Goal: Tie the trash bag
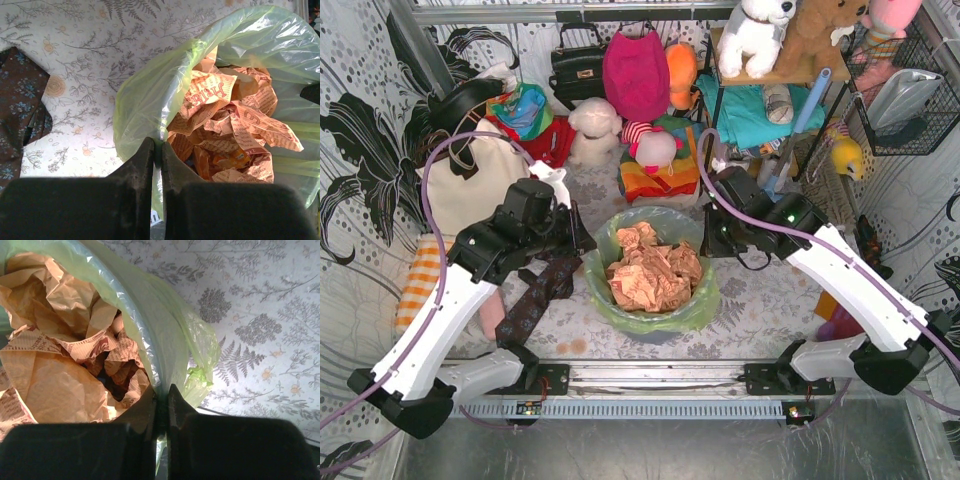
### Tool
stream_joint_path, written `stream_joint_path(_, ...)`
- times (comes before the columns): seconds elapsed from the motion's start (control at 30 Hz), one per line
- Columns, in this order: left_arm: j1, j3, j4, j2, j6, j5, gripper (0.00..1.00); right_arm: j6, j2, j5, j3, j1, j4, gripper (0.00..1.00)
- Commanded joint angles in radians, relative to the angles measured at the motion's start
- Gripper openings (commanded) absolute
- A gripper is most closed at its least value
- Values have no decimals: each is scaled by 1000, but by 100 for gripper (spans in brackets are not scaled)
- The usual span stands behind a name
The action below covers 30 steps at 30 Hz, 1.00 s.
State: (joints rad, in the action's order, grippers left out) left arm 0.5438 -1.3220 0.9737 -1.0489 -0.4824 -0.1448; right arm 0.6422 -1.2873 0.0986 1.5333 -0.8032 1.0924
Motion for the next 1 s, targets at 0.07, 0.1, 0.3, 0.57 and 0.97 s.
stream_joint_path(0.07,8,-50,-90,-28,-15,13,0,-62,-57,14,96,52,-110,0)
stream_joint_path(0.1,8,-52,-91,-33,-15,12,0,-72,-68,13,107,66,-112,0)
stream_joint_path(0.3,8,-45,-101,-44,-22,-24,0,-137,-155,-9,195,140,-122,0)
stream_joint_path(0.57,8,-55,-119,-30,-53,-90,0,-190,-281,-18,275,185,-124,0)
stream_joint_path(0.97,8,-97,-102,-17,-70,-19,51,-209,-308,5,324,200,-102,39)
